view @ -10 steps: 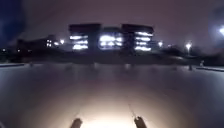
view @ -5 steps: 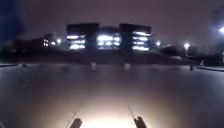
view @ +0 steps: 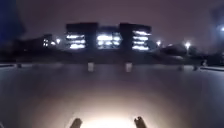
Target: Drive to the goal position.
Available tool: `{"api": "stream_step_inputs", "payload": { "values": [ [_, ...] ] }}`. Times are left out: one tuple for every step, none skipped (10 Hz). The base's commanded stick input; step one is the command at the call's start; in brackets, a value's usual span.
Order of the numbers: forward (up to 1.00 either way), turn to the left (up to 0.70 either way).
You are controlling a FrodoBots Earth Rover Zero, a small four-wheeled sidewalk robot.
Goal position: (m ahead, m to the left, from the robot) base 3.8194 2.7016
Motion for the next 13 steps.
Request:
{"api": "stream_step_inputs", "payload": {
  "values": [
    [1.0,0.0],
    [1.0,0.0],
    [1.0,0.0],
    [1.0,0.0],
    [1.0,0.0],
    [1.0,0.0],
    [1.0,0.0],
    [1.0,0.0],
    [1.0,0.0],
    [1.0,0.0],
    [1.0,0.0],
    [1.0,0.0],
    [1.0,0.0]
  ]
}}
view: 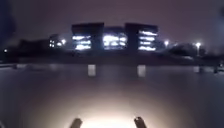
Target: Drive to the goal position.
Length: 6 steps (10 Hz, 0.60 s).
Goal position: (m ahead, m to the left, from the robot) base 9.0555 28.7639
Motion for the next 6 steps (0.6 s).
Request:
{"api": "stream_step_inputs", "payload": {
  "values": [
    [1.0,-0.4],
    [1.0,-0.27],
    [1.0,0.0],
    [1.0,0.0],
    [1.0,0.0],
    [1.0,0.0]
  ]
}}
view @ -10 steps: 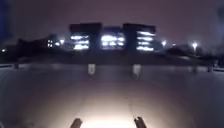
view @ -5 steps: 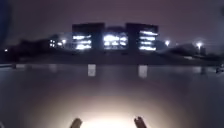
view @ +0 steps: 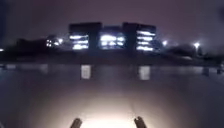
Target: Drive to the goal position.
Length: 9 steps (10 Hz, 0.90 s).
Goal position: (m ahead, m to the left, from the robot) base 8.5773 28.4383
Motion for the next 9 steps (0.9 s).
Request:
{"api": "stream_step_inputs", "payload": {
  "values": [
    [1.0,0.0],
    [1.0,0.0],
    [1.0,0.0],
    [1.0,0.0],
    [1.0,0.0],
    [1.0,0.0],
    [1.0,0.0],
    [1.0,0.0],
    [1.0,-0.18]
  ]
}}
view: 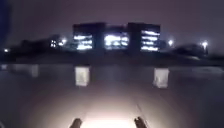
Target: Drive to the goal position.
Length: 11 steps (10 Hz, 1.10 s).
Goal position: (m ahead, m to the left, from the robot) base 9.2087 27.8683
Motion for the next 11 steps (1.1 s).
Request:
{"api": "stream_step_inputs", "payload": {
  "values": [
    [1.0,-0.4],
    [1.0,-0.4],
    [1.0,-0.09],
    [1.0,-0.01],
    [1.0,0.0],
    [1.0,0.0],
    [1.0,0.0],
    [1.0,0.0],
    [1.0,0.0],
    [1.0,0.0],
    [1.0,0.0]
  ]
}}
